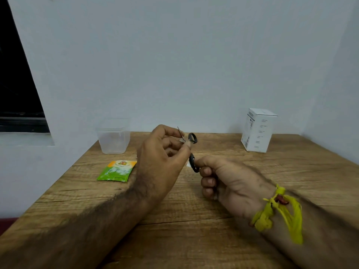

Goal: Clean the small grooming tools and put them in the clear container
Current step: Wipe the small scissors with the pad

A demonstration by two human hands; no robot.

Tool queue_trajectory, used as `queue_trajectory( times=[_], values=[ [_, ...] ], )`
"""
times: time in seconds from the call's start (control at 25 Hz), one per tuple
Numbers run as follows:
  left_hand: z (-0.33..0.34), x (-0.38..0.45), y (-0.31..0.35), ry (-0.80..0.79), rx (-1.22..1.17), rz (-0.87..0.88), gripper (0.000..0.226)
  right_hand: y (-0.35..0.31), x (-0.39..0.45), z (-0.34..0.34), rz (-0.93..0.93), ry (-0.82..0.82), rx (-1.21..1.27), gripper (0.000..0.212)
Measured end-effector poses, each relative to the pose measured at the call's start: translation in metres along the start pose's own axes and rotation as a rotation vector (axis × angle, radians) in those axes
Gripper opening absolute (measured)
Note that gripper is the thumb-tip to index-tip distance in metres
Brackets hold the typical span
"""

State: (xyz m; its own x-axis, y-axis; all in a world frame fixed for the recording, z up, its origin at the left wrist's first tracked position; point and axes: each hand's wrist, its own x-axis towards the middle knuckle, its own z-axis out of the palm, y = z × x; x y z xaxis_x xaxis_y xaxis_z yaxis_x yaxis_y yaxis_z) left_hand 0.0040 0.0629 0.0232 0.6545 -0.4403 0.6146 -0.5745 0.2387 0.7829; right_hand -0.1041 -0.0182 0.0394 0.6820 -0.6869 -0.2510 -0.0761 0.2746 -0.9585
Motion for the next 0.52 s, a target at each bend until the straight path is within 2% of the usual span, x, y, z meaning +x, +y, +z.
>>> queue_trajectory(
  times=[0.12, 0.2, 0.36, 0.52],
  values=[
    [0.0018, -0.0020, 0.0015, 0.000, 0.001, 0.051, 0.020, -0.0008, -0.0003, -0.0004, 0.035, 0.008, 0.091, 0.009],
    [0.0007, -0.0014, -0.0004, 0.004, -0.009, 0.037, 0.020, 0.0016, -0.0005, -0.0003, -0.027, 0.013, 0.001, 0.011],
    [-0.0014, 0.0014, -0.0034, -0.005, -0.029, -0.018, 0.019, 0.0029, -0.0007, -0.0022, -0.145, 0.024, -0.145, 0.015],
    [-0.0058, 0.0078, -0.0077, 0.028, -0.165, -0.159, 0.016, -0.0054, 0.0000, -0.0098, -0.197, 0.013, -0.092, 0.013]
  ],
)
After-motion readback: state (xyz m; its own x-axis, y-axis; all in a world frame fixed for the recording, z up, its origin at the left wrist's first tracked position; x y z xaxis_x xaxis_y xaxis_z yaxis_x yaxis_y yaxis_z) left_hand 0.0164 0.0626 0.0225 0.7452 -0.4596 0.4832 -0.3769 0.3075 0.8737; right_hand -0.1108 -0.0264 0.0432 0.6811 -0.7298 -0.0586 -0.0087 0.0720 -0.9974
